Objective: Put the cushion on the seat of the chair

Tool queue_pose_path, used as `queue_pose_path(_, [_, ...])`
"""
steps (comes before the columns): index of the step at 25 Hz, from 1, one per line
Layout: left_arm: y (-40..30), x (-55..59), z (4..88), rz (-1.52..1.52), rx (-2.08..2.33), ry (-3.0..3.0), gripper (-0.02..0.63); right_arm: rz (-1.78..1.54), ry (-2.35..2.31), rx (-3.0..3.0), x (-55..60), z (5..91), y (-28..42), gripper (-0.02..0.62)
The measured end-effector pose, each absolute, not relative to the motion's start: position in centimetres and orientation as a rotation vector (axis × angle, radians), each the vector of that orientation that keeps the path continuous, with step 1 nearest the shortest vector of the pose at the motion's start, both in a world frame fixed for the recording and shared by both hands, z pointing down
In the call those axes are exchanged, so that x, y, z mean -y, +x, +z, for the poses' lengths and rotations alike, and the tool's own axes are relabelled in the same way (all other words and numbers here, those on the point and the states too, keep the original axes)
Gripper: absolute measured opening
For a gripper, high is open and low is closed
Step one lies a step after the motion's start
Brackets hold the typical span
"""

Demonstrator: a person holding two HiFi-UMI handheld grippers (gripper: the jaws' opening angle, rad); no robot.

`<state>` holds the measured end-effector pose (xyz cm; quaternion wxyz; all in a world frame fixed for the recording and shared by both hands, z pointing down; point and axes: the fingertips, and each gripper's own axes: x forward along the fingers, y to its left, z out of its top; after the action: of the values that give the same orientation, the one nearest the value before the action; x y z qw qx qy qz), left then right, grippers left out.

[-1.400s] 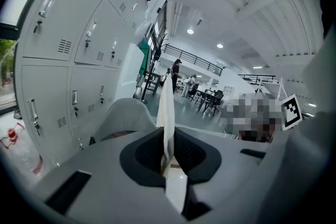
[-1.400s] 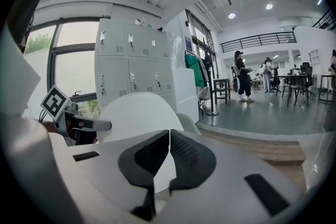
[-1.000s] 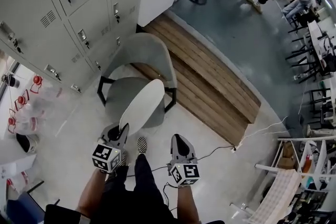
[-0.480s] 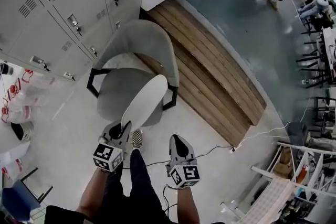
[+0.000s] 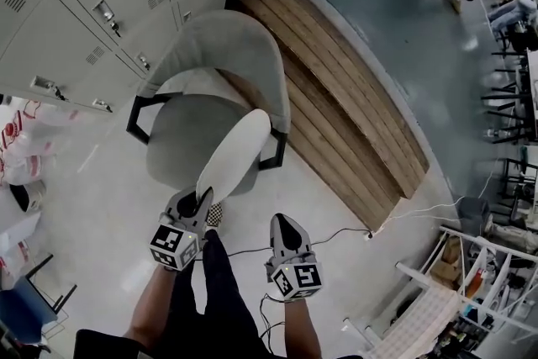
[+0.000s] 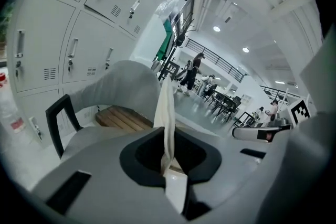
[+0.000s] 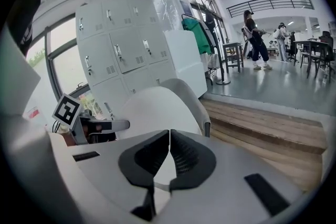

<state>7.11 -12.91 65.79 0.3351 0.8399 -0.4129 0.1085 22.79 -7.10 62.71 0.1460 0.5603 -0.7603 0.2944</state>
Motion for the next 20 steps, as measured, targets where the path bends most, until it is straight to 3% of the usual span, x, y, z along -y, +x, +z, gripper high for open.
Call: queue_pose_path(20, [0.1, 13.5, 72.4, 0.256, 1.274, 2.057, 0.041, 0.885, 1.466, 2.215, 7.5, 66.6, 19.1, 0.031])
